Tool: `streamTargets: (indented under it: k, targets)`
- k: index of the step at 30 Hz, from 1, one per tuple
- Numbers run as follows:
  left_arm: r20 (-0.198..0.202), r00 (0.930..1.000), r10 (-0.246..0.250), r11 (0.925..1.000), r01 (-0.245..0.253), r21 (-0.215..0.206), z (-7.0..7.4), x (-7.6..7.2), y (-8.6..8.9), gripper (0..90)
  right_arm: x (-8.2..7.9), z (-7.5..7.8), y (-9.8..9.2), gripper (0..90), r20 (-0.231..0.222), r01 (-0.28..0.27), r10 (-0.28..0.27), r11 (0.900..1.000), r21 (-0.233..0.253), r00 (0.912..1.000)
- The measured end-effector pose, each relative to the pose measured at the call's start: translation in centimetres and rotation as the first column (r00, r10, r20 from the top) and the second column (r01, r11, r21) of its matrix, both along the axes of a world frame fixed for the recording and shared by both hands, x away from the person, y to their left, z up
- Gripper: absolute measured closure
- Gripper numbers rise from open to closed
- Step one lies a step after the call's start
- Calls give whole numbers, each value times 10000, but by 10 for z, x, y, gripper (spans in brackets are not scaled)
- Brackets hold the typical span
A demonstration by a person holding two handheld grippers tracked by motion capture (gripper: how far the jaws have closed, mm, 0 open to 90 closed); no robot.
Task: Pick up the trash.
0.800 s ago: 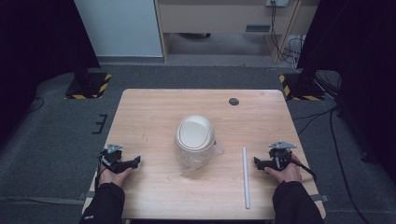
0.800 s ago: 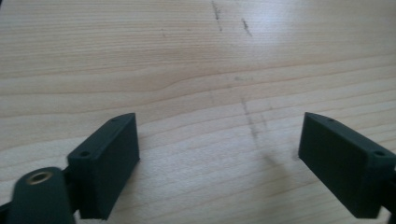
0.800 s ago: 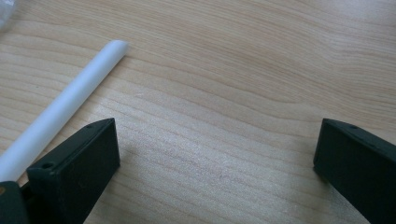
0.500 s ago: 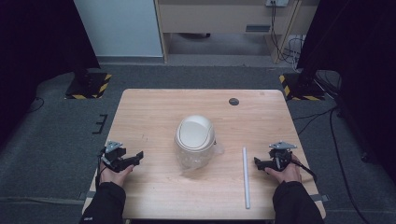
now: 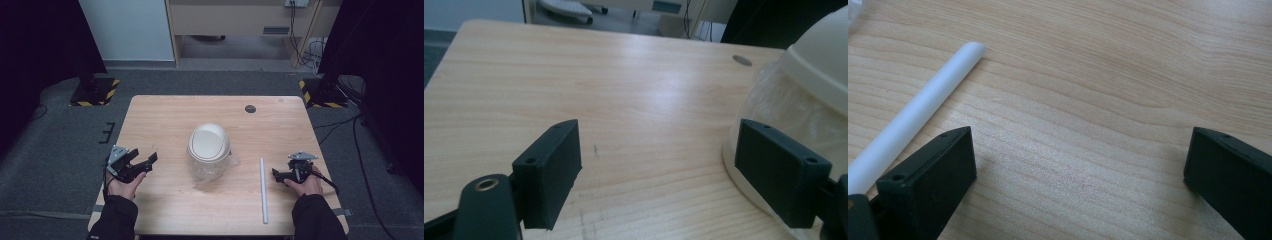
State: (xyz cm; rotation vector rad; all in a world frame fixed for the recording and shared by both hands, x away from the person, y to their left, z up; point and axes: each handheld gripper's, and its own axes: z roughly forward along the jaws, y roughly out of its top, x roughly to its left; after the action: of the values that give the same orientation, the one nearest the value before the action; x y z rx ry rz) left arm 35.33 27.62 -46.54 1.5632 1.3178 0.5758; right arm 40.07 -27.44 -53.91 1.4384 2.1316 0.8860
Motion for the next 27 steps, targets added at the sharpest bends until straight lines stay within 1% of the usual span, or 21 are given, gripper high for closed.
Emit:
streamTargets:
  k: [3,6,8,9,13,17,23,27]
  targets:
    - [318,9995,-6,9998,12,-211,8,-2,-2,183,0,0,0,7,1,-1,1,10000,-3,10000]
    - [633,9980,-40,9996,58,-287,16,-4,-4,183,0,0,0,7,3,-6,6,10000,-14,10000]
    - [818,9964,-228,9992,254,-302,21,-5,-7,183,0,0,0,7,3,-1,1,10000,-4,10000]
    - [818,9964,-228,9992,254,-302,21,-5,-7,183,0,0,0,7,3,-1,1,10000,-4,10000]
    - [1023,9941,-353,9986,392,-361,27,-6,-10,183,0,0,0,7,3,-5,5,10000,-12,10000]
    - [1282,9904,-509,9973,574,-469,35,-8,-16,183,0,0,0,7,1,-8,8,10000,-10,10000]
    - [1453,9865,-750,9959,815,-390,41,-9,-24,183,0,0,0,7,3,-1,1,10000,-4,10000]
    - [1561,9841,-843,9948,921,-433,45,-8,-28,183,0,0,0,7,4,1,-1,10000,-3,10000]
